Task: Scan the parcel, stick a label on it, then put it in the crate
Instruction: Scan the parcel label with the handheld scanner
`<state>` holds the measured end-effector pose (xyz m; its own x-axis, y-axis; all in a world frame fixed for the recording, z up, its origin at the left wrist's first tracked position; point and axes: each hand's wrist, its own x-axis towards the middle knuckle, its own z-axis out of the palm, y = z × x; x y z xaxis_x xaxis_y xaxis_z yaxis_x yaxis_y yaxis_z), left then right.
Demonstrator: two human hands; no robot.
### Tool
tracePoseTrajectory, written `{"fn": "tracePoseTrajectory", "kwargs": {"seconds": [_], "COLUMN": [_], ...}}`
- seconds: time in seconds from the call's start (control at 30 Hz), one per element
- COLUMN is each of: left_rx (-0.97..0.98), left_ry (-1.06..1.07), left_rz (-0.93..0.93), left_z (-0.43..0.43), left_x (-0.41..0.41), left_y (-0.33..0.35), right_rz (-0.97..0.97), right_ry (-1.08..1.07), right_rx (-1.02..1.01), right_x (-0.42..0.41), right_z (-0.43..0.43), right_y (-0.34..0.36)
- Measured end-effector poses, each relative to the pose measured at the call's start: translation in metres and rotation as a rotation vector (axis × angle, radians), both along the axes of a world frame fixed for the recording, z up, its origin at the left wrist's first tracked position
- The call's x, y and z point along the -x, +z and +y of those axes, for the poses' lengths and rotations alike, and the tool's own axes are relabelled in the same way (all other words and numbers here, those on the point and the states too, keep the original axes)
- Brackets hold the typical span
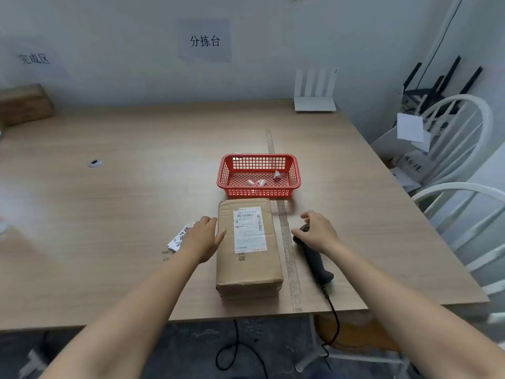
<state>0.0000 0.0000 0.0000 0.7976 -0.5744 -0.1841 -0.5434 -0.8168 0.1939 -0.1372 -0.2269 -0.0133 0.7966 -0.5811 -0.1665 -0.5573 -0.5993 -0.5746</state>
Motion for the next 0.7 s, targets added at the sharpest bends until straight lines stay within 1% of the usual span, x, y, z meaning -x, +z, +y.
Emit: {"fn": "tracePoseTrajectory", "kwargs": {"seconds": [0.23,0.4,0.5,0.57,0.63,0.7], "left_rx": [0.031,0.056,0.087,0.126,0.143,0.15], "left_ry": [0.013,0.008,0.024,0.042,0.056,0.069], "left_rz": [0.077,0.085,0.112,0.125,0.145,0.194], "left_z": [0.009,0.011,0.015,0.018,0.019,0.02], "left_x": [0.006,0.01,0.014,0.016,0.017,0.018], "left_y": [-0.01,-0.012,-0.015,-0.018,-0.021,-0.026], "right_rz": [0.194,0.279,0.283,0.279,0.219,0.115], "right_ry": [-0.192,-0.321,-0.346,-0.356,-0.403,-0.422], "right_rx": [0.027,-0.119,-0.137,-0.187,-0.273,-0.319], "right_x": [0.009,0.017,0.023,0.025,0.023,0.016], "right_z": [0.013,0.021,0.017,0.017,0.02,0.023], "right_y": [-0.03,-0.054,-0.062,-0.061,-0.056,-0.049]}}
